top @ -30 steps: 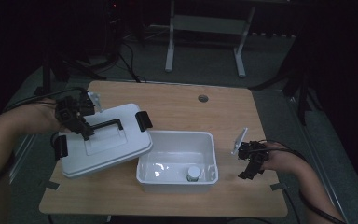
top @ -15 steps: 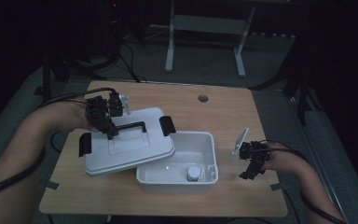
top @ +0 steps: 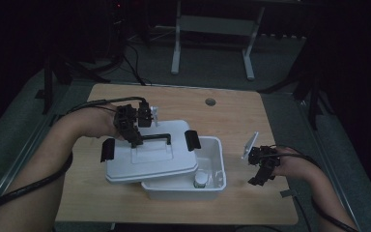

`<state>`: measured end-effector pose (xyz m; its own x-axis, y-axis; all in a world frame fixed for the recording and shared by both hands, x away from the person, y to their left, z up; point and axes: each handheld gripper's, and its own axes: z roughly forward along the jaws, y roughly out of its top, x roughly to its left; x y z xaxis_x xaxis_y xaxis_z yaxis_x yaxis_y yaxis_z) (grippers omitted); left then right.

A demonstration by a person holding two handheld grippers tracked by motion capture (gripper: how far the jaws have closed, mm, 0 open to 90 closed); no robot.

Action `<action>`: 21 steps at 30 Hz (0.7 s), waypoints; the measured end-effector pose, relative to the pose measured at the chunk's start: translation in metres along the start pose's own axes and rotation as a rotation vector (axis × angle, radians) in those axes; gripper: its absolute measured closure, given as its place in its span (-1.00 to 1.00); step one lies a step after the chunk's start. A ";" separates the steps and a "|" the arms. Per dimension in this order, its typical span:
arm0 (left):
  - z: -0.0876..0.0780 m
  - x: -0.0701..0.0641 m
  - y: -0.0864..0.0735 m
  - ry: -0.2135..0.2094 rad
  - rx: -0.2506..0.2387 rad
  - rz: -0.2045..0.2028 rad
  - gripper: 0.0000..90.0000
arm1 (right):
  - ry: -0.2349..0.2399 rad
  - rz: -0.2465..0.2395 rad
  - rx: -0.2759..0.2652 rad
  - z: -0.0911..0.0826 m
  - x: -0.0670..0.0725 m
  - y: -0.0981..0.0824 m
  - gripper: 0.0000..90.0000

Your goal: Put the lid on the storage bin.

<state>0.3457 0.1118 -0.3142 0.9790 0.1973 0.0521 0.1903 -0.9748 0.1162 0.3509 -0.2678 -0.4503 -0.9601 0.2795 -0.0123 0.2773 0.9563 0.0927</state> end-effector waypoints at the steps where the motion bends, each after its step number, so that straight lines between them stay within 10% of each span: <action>1: 0.000 -0.001 0.003 0.004 -0.008 0.005 0.87 | 0.001 0.000 0.000 0.000 0.000 0.000 -0.62; 21: 0.020 -0.012 0.064 -0.029 -0.038 0.119 0.86 | 0.004 0.001 0.000 0.003 0.001 -0.003 -0.62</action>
<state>0.3472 0.0451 -0.3273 0.9963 0.0766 0.0393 0.0700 -0.9865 0.1483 0.3490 -0.2696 -0.4539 -0.9601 0.2797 -0.0081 0.2777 0.9562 0.0929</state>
